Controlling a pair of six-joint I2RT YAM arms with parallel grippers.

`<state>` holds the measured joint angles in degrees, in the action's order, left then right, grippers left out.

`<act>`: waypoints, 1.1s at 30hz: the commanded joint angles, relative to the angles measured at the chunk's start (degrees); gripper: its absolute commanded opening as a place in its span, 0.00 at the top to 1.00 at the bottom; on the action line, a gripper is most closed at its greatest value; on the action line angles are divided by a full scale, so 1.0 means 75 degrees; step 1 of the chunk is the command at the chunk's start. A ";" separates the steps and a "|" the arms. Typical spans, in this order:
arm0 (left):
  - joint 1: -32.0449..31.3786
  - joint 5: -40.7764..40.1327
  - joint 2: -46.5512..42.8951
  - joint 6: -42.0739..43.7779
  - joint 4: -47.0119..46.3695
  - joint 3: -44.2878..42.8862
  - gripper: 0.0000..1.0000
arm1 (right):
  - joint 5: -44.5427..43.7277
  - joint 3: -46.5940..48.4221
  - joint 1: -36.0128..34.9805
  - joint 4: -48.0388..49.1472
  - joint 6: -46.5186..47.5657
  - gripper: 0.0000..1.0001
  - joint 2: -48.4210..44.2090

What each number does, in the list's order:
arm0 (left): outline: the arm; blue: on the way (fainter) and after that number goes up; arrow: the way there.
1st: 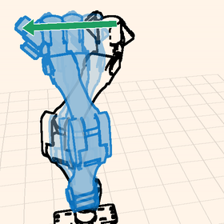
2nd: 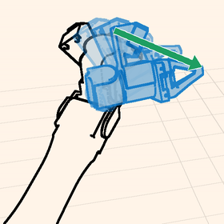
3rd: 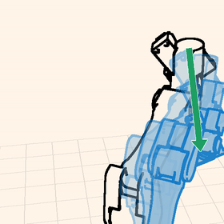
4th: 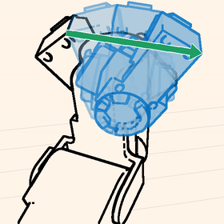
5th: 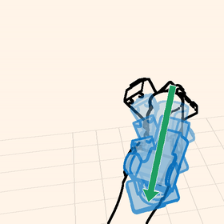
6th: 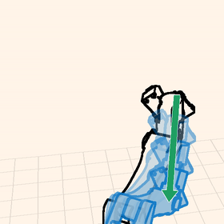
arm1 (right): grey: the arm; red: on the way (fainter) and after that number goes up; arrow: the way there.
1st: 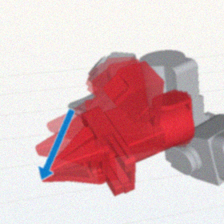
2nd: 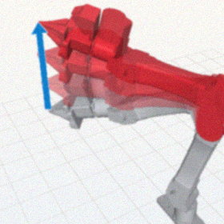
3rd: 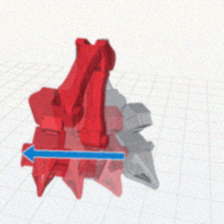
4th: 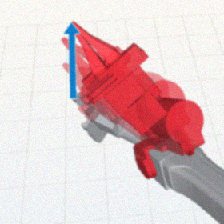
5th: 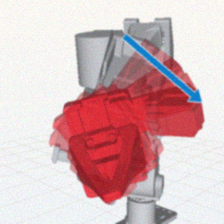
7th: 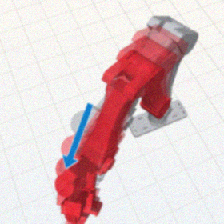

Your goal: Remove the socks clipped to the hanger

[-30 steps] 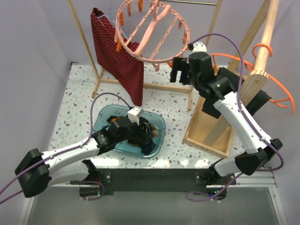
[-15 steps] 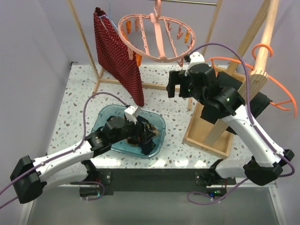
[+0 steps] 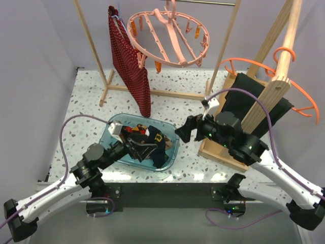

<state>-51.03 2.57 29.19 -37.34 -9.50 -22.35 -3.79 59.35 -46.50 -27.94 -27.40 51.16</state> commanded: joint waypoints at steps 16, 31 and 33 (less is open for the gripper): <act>-0.0017 0.0829 -0.4607 -0.1747 -0.1568 0.2978 0.00 | 0.1607 -0.6505 -0.0023 0.5563 -0.2123 0.02 -0.3115; -0.0017 0.1415 -0.4689 -0.3411 -0.5061 0.4983 0.00 | 0.1512 -0.8335 -0.0011 0.3572 -0.2874 0.01 -0.6869; -0.0017 0.1508 -0.4525 -0.3552 -0.5599 0.5007 0.00 | 0.1770 -0.8324 -0.0023 0.4181 -0.3095 0.01 -0.6694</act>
<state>-51.03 11.42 0.34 -60.90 -40.91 -2.85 8.58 2.48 -46.72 2.74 -46.54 0.71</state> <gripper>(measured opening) 0.997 0.986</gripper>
